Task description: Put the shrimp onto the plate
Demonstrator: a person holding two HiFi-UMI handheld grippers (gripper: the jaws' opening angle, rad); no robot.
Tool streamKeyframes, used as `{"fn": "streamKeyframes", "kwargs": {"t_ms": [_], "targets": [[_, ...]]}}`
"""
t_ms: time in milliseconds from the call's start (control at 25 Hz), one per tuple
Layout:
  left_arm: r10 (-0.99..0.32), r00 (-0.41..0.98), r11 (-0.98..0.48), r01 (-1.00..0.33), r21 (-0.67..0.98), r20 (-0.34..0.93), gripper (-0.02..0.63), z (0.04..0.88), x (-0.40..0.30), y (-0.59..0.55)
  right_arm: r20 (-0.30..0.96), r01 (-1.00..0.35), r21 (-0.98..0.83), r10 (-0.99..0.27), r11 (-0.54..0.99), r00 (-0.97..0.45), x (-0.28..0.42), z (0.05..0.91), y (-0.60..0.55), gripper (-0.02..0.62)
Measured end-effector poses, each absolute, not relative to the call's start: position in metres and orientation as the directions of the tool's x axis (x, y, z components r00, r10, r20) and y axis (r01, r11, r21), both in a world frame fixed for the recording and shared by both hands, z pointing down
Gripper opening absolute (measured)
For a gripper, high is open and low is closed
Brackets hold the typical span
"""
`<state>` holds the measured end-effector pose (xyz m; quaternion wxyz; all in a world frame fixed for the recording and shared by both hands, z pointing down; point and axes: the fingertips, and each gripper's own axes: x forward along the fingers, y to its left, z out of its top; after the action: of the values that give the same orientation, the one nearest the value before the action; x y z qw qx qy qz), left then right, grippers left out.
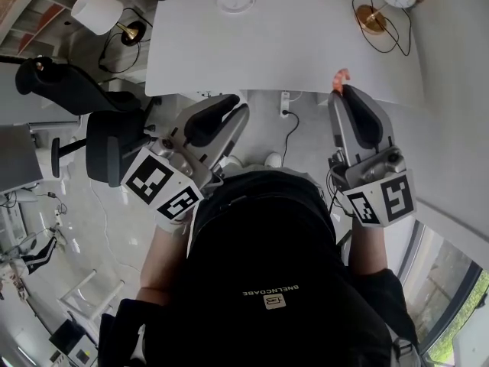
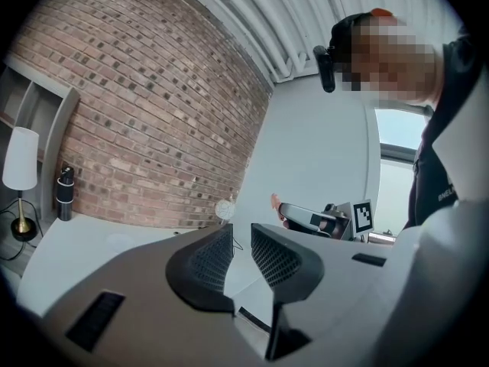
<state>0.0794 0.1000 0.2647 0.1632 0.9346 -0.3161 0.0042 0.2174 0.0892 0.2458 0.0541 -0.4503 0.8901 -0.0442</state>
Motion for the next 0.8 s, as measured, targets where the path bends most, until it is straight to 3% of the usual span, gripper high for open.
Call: {"fn": "streamKeyframes", "kwargs": {"t_ms": [800], "targets": [[-0.600,0.791,-0.735,-0.605,0.307,0.123,0.058,0.276,0.101,0.091,-0.049,-0.804,-0.158,-0.818,0.573,-0.573,0.243,0.262,0.086,0.058]]}}
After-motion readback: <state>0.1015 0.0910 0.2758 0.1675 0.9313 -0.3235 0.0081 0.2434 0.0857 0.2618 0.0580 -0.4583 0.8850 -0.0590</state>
